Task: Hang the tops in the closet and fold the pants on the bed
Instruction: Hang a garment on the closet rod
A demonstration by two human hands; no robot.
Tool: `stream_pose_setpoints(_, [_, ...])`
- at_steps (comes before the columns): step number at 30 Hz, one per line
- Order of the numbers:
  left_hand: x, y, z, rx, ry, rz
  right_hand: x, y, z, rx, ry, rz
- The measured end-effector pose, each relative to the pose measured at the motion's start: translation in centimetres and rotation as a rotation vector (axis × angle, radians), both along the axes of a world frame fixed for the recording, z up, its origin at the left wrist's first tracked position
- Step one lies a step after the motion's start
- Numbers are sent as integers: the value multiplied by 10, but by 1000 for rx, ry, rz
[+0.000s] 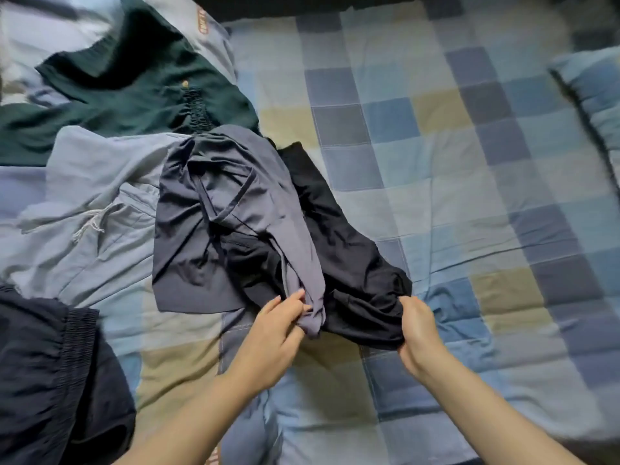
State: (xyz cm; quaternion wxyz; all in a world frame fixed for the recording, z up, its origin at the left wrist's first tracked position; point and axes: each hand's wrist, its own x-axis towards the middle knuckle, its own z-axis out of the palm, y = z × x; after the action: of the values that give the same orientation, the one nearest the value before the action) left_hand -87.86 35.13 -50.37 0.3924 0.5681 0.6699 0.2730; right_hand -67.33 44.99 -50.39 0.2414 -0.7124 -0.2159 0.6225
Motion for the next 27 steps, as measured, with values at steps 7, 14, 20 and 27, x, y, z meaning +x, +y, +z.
stream_pose_setpoints(7, [35, -20, 108, 21, -146, 339, 90, -40, 113, 71, -255, 99])
stream_pose_setpoints(14, [63, -48, 190, -177, -165, 421, 155, -84, 219, 113, -402, 94])
stream_pose_setpoints(20, [111, -66, 253, -648, -260, 322, 165, -126, 268, 171, -410, 138])
stream_pose_setpoints(27, [87, -49, 282, -445, -248, 626, 162, -155, 308, 185, -362, 130])
